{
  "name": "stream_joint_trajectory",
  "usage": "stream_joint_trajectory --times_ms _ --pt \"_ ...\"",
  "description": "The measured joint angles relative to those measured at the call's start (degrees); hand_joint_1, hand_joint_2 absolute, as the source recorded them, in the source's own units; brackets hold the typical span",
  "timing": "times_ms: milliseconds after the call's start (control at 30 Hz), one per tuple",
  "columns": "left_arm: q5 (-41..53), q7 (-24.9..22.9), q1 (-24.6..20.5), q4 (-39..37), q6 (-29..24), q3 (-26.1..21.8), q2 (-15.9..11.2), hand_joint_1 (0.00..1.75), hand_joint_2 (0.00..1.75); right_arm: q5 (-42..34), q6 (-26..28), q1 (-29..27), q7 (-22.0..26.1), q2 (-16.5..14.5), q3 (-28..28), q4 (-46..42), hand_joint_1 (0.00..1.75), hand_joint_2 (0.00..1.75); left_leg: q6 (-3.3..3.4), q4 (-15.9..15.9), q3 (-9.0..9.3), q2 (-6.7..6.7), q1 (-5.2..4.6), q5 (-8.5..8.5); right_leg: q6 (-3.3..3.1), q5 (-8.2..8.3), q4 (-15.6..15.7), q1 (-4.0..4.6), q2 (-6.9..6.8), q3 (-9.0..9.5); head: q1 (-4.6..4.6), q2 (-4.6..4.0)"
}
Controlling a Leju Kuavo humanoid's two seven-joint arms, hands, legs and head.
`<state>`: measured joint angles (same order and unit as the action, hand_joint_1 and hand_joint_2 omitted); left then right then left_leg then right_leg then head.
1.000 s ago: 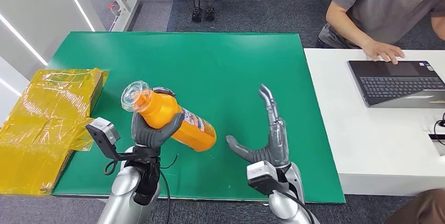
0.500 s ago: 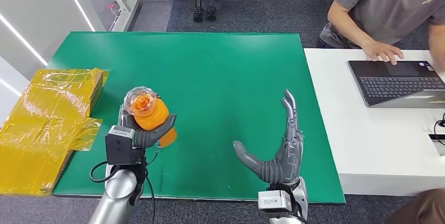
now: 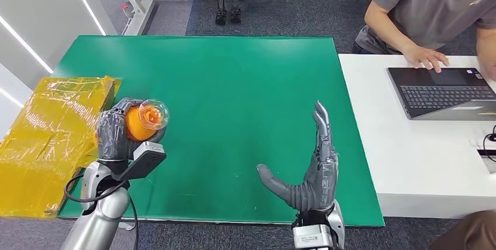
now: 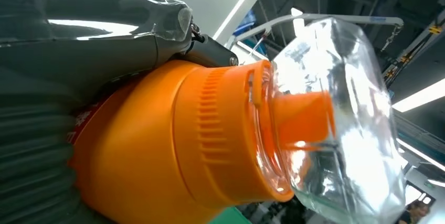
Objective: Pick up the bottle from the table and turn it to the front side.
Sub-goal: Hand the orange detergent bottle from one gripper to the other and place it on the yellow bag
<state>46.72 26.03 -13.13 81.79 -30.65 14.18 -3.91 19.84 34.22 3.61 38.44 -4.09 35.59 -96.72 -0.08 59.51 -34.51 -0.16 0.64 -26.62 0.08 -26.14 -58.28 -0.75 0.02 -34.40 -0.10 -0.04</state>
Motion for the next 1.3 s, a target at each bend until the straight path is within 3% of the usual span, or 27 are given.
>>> stream_joint_trajectory --times_ms 133,300,567,800,967,1300 --pt "1.9 -0.8 -0.1 0.0 -0.2 -0.8 -1.7 1.75 1.75 -0.6 -0.2 0.0 0.5 0.0 0.1 0.0 0.00 1.75 0.00 0.0 -0.01 0.00 0.00 0.00 0.00 -0.01 0.0 0.00 -0.01 0.00 0.01 0.00" --pt "14.5 -4.2 -1.1 -1.8 -1.0 -0.9 -5.9 1.75 1.75 -3.3 -0.8 0.3 1.3 0.0 0.6 0.3 0.00 1.75 0.00 0.0 -0.01 0.09 0.00 -0.01 0.00 -0.01 0.0 0.00 0.07 -0.05 0.01 0.00" --pt "25.1 -4.7 -4.7 -14.9 4.8 0.9 -12.2 1.75 1.75 -5.1 -4.6 1.7 1.5 -0.1 0.9 1.2 0.00 1.75 -0.08 0.0 0.03 0.21 0.01 0.04 -0.06 0.03 0.0 0.00 0.20 -0.08 0.01 0.00" --pt "24.6 -4.1 -6.9 -24.7 7.0 2.2 -14.5 1.75 1.75 -8.6 -9.1 1.4 1.5 -0.3 -0.1 0.6 0.00 1.75 -0.08 0.0 -0.03 0.21 0.00 0.03 -0.05 0.03 0.0 0.00 0.19 -0.14 0.02 0.00" --pt "32.2 -7.1 -10.2 -31.2 7.4 4.0 -15.9 1.75 1.75 -10.1 -11.3 1.5 1.5 -1.1 -1.4 0.6 0.00 1.75 -0.08 0.0 -0.03 0.20 0.00 0.04 -0.06 0.03 0.0 0.00 0.18 -0.14 0.01 0.00" --pt "38.1 -8.3 -18.0 -42.0 8.5 7.8 -15.2 1.75 1.75 -10.4 -11.7 2.3 1.4 -2.2 -2.4 0.6 0.00 1.75 -0.09 0.0 -0.02 0.13 0.00 0.05 -0.06 0.04 0.0 0.00 0.10 -0.11 0.01 0.00"
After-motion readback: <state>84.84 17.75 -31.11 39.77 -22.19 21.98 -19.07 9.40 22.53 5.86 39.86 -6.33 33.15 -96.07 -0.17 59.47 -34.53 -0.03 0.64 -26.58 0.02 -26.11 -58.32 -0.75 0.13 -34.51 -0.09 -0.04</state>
